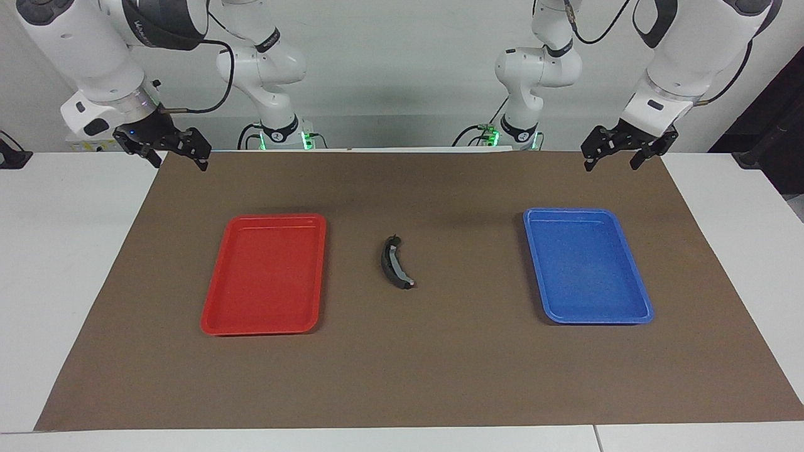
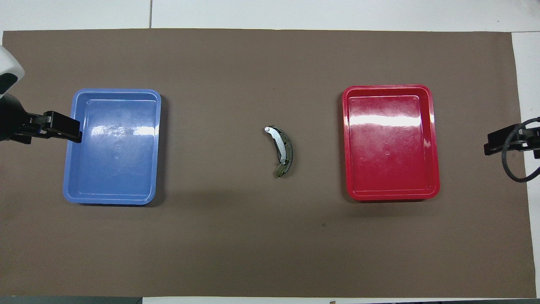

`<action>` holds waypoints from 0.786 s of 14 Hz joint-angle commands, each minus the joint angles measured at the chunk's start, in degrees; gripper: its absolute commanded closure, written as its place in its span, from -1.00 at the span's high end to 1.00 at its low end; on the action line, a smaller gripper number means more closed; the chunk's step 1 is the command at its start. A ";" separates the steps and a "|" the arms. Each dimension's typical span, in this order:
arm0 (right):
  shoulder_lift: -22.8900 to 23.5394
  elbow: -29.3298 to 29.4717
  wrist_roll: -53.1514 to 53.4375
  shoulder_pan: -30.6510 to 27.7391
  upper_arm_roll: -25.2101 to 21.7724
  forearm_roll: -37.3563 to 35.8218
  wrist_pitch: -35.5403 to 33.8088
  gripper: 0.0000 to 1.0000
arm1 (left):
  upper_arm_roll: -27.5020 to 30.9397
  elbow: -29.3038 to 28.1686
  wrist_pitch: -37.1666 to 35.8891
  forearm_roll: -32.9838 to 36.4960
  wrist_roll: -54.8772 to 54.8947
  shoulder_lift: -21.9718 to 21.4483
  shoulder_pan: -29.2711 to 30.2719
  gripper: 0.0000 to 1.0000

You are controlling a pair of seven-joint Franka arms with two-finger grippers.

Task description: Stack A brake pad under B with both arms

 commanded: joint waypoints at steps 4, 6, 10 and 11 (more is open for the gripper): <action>-2.69 -1.48 -4.00 0.05 -0.12 0.45 0.04 1.00 | -0.04 -0.77 0.48 -0.69 0.54 -0.54 0.92 0.99; -2.87 -2.09 -4.09 -0.04 -0.20 0.45 0.22 1.00 | 0.05 -0.77 0.57 -0.69 0.28 -0.54 0.66 0.99; -3.31 -2.53 -4.09 -0.04 -0.21 0.45 0.31 1.00 | -0.03 -0.86 0.75 -0.69 0.28 -0.54 0.66 0.99; -3.22 -2.53 -4.00 -0.04 -0.21 0.45 0.39 1.00 | -0.04 -0.86 0.75 -0.69 0.37 -0.54 0.66 0.99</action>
